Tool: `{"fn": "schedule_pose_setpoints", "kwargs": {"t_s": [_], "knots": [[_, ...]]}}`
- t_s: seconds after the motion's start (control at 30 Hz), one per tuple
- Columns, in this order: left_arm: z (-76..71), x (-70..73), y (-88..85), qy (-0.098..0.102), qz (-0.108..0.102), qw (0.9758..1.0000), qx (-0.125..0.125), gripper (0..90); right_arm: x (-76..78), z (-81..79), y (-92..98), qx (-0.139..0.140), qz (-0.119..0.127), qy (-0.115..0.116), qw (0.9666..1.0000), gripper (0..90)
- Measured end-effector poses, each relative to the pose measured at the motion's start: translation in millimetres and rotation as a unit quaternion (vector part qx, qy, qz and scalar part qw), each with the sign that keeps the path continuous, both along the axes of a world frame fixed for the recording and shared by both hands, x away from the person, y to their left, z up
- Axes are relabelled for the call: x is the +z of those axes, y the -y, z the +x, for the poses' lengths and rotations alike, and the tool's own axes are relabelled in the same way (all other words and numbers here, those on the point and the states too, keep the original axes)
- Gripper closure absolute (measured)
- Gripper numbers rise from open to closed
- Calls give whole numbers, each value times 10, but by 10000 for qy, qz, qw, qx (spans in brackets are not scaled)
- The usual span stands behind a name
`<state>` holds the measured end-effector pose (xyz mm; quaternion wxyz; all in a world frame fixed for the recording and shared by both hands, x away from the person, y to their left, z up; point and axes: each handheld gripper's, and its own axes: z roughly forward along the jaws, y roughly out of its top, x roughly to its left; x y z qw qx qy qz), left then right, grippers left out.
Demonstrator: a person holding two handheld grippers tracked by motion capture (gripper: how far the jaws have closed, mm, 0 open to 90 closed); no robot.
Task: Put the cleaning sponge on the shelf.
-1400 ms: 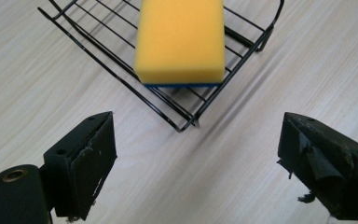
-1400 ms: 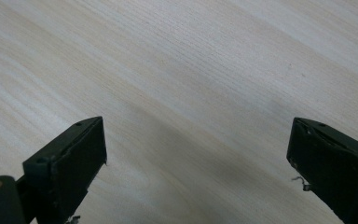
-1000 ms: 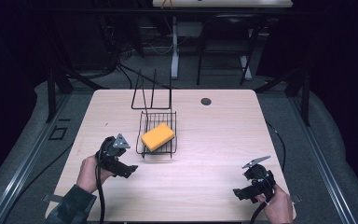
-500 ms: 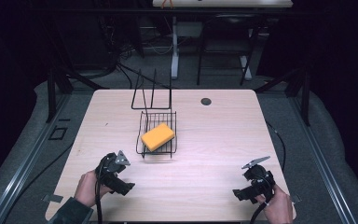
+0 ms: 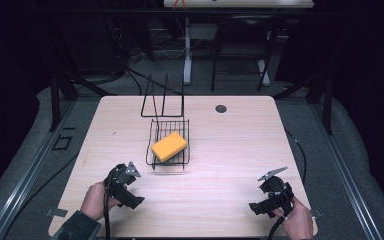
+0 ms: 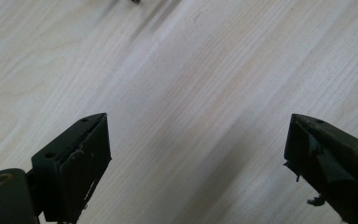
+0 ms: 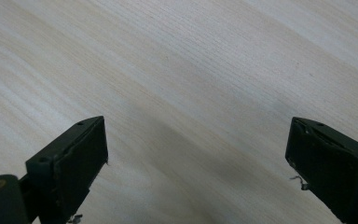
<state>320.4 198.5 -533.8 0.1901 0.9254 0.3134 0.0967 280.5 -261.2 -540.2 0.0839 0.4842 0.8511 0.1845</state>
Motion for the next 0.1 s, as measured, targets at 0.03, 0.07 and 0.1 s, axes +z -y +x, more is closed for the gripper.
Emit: {"fn": "schedule_pose_setpoints", "kwargs": {"t_s": [0.03,0.07,0.1], "knots": [[3,7,1,23,-18,10000,16,70,-1,-1,1,0,-1,-3,10000,50],[6,14,2,35,-43,10000,25,70,-5,-3,3,-4,10,12,10000,51],[6,14,2,35,-43,10000,25,68,-3,-5,6,-10,12,8,10000,51]]}}
